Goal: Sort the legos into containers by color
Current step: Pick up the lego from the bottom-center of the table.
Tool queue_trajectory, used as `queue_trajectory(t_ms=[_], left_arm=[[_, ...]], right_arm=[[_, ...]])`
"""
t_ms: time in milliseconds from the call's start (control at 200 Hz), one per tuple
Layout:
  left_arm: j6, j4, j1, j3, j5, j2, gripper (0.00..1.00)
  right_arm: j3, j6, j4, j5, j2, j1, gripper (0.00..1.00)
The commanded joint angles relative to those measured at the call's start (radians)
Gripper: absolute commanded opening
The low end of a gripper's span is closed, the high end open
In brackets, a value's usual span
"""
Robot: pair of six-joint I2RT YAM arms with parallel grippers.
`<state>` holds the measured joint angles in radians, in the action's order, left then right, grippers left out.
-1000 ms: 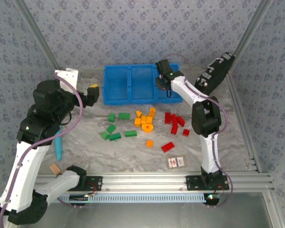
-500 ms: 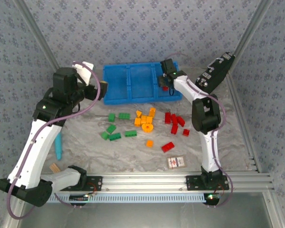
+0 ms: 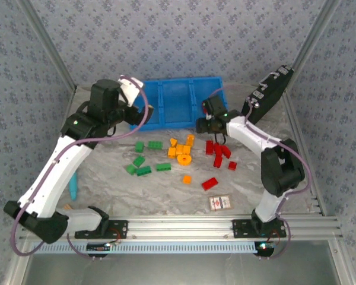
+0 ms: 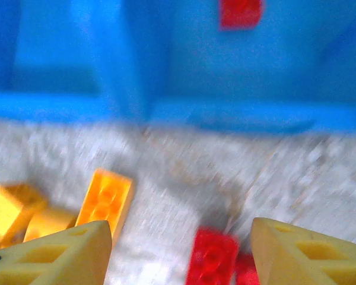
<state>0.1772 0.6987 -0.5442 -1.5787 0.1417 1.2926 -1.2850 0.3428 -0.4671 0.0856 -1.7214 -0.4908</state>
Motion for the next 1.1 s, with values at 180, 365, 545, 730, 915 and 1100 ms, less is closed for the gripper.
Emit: queue_trajectory(t_ms=[180, 365, 545, 730, 915, 1100], left_arm=[[0.03, 0.146, -0.038, -0.343, 0.002, 0.247, 1.0], [0.012, 0.157, -0.063, -0.34, -0.005, 0.278, 1.0], [0.001, 0.161, -0.09, -0.341, 0.008, 0.301, 1.0], [0.002, 0.133, -0.102, -0.364, -0.015, 0.314, 1.0], [-0.001, 0.25, -0.111, -0.522, -0.069, 0.395, 1.0], [0.013, 0.286, -0.145, -0.587, -0.081, 0.463, 1.0]], right_arm=[[0.231, 0.2, -0.062, 0.063, 0.169, -0.168, 0.67], [0.374, 0.417, -0.191, 0.081, 0.338, -0.281, 0.68], [0.525, 0.694, -0.242, 0.097, 0.486, -0.358, 0.69], [0.588, 0.795, -0.225, 0.15, 0.56, -0.379, 0.72], [0.653, 0.823, -0.174, 0.145, 0.545, -0.378, 0.73], [0.704, 0.84, -0.087, 0.164, 0.514, -0.375, 0.74]])
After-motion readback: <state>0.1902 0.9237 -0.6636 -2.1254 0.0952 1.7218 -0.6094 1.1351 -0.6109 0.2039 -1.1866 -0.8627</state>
